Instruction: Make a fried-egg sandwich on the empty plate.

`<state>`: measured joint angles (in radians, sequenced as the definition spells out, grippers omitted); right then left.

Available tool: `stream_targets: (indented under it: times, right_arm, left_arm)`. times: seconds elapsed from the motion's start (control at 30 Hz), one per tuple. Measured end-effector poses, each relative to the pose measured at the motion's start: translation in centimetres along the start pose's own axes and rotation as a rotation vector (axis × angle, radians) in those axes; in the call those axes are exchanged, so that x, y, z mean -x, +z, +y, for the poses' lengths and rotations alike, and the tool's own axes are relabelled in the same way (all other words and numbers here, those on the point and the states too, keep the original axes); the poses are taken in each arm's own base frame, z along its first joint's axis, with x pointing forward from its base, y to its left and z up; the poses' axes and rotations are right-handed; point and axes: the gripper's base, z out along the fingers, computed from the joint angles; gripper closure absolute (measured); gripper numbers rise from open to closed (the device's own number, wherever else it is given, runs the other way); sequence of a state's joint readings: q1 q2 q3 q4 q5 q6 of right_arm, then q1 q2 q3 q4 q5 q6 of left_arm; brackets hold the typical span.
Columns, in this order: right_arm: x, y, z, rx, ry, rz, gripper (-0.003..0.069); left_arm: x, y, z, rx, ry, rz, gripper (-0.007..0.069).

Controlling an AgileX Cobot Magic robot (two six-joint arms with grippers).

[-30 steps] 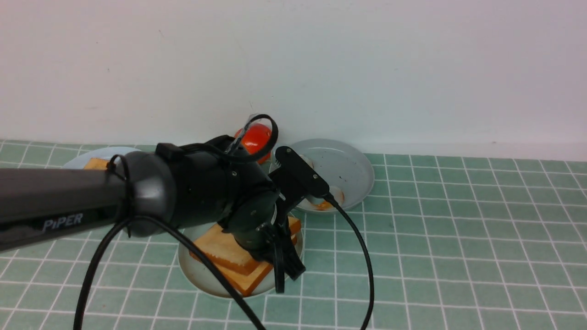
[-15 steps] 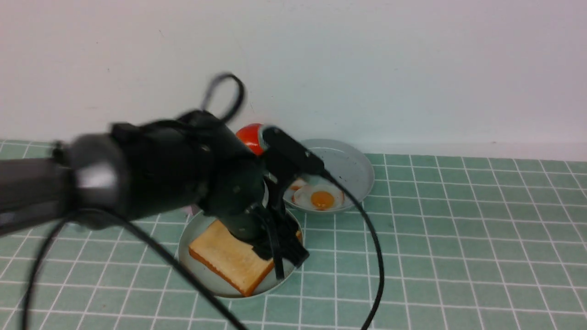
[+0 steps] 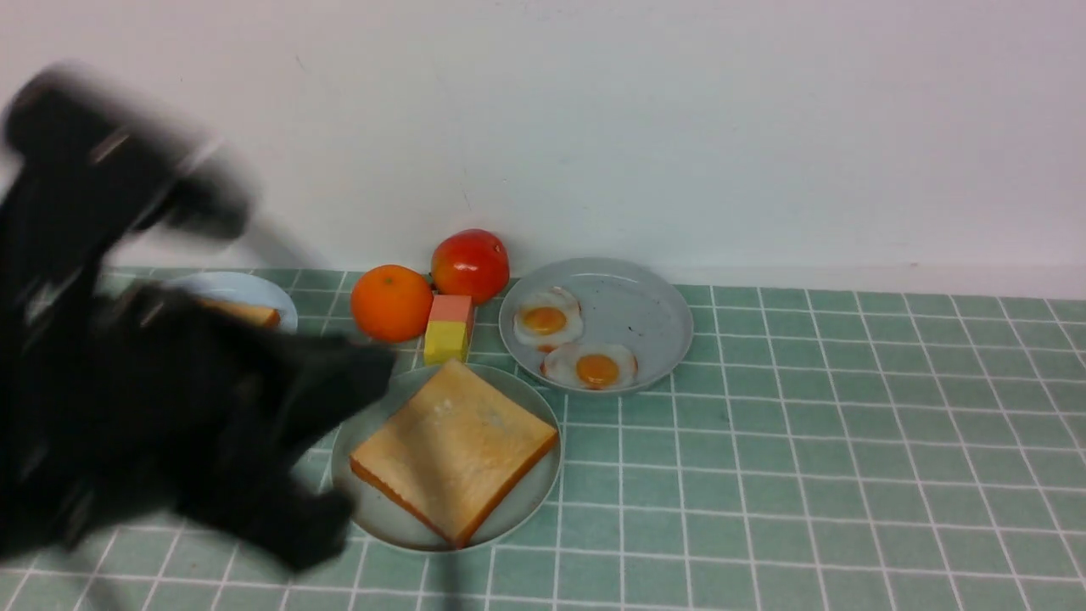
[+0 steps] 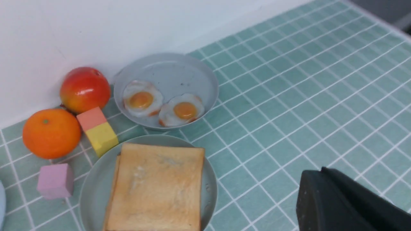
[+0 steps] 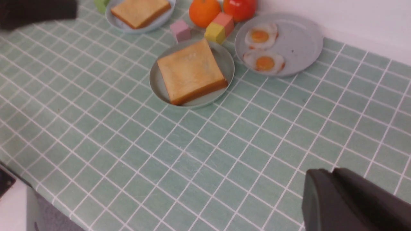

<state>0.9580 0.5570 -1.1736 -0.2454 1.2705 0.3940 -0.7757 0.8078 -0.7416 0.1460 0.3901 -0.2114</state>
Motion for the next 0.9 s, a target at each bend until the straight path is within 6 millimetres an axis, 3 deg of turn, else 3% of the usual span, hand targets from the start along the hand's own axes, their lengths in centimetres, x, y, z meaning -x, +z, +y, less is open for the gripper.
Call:
stream_targets:
  times: [0.2,0.33,0.57,0.9]
  right_arm:
    - [-4.2,-0.1,-1.4,-0.006,0.027,0.005,0.0603]
    - [-6.4,1.4,-1.8,0.003,0.056,-0.01,0.0641]
    - [-7.5,5.0,-1.3,0.036,0.075,-0.133,0.0665]
    - [-8.7,9.3,0.2,0.183,-0.078,-0.432,0.0662]
  left_arm:
    - [-6.3,-1.2,0.1,-0.072,-0.061,-0.194,0.0638]
    - [-8.5,-1.3,0.1,-0.1,-0.081,-0.303,0.0638]
    - [-9.9,-1.0,0.2,-0.107,-0.084,-0.324,0.0638]
    - [-10.5,-0.8,0.3,-0.095,-0.083,-0.252,0.0638]
